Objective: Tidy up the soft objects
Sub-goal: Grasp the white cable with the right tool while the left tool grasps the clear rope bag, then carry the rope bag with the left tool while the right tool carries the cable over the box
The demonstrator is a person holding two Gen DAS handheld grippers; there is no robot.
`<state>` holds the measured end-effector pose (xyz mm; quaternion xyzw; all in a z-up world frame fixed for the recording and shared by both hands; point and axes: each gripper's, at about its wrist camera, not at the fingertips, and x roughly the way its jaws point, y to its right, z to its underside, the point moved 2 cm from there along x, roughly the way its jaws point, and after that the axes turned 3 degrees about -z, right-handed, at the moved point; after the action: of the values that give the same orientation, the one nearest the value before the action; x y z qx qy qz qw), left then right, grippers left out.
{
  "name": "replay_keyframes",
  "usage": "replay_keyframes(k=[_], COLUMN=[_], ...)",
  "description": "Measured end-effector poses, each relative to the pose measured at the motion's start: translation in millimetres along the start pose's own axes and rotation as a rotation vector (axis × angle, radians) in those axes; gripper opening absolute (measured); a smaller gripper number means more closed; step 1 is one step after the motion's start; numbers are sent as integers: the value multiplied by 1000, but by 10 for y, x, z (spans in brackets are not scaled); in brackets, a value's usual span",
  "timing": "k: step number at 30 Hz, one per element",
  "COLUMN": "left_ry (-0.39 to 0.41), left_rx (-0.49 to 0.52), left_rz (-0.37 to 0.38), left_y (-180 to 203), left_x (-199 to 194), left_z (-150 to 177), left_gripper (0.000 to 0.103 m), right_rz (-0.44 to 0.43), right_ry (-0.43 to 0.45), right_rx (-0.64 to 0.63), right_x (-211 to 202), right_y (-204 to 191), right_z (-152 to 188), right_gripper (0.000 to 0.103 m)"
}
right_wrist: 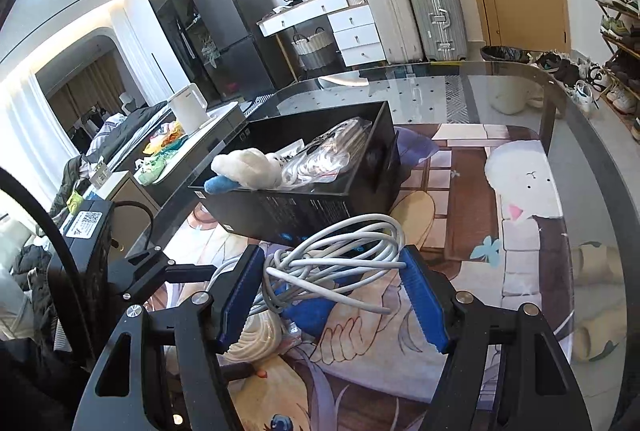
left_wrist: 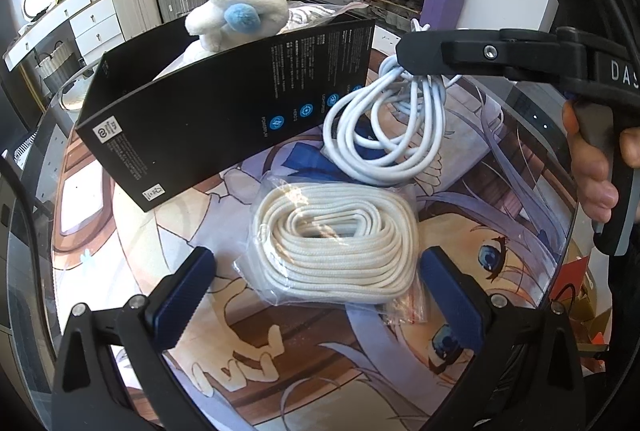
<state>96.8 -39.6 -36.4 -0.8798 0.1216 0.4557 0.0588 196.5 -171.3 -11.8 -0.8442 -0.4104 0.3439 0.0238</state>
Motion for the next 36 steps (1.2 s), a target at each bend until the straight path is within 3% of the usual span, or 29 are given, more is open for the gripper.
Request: replay_keyframes(k=[2, 6, 9, 14, 36], left_ry=[7, 29, 38, 61, 206], left_rx=[0, 15, 8, 8, -20], left_rz=[8, 29, 57, 68, 73], left_y=[0, 19, -12, -27, -222], left_x=[-18, -84, -131, -219, -867], left_z=[4, 0, 1, -5, -37], left_gripper=[98, 72, 61, 57, 57], right_rz=[-4, -7, -12, -16, -21], right_ry=[-1, 2, 8, 26, 218], right_rx=[-2, -9, -10, -20, -49], right_x=[-15, -43, -75, -119, -678], right_y=[-2, -24, -38, -55, -187], right_z=[-7, -25, -29, -44, -218], right_gripper=[71, 71, 71, 70, 67])
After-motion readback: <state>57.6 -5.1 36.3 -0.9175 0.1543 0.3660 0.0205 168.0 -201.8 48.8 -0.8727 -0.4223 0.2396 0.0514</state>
